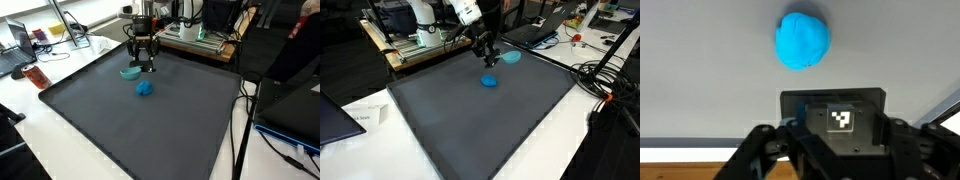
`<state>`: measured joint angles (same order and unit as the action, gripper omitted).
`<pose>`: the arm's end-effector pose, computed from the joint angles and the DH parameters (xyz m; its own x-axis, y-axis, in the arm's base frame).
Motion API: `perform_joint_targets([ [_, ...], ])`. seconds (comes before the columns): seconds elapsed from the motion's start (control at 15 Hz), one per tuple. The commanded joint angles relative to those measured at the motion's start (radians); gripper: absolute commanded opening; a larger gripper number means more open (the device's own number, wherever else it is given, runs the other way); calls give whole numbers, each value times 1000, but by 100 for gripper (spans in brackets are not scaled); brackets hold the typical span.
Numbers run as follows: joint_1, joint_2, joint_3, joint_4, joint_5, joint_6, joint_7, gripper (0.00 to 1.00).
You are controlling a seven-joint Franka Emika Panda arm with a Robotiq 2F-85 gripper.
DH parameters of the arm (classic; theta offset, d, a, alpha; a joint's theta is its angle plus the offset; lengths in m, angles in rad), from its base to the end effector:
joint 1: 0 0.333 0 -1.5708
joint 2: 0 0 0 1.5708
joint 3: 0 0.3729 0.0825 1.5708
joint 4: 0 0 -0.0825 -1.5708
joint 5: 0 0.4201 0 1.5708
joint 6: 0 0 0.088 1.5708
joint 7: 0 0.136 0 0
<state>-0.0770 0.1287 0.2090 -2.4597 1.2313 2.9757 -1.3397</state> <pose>0.5204 0.0089 0.2627 0.8434 0.2094 0.4948 0.2987 -0.9482 -0.1079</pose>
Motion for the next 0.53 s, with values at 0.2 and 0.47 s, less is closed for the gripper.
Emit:
perform_joint_targets([
  [0.2, 56, 16, 17, -25, -103, 99, 72, 35],
  [0.47, 161, 38, -43, -97, -354, 197, 258, 35],
])
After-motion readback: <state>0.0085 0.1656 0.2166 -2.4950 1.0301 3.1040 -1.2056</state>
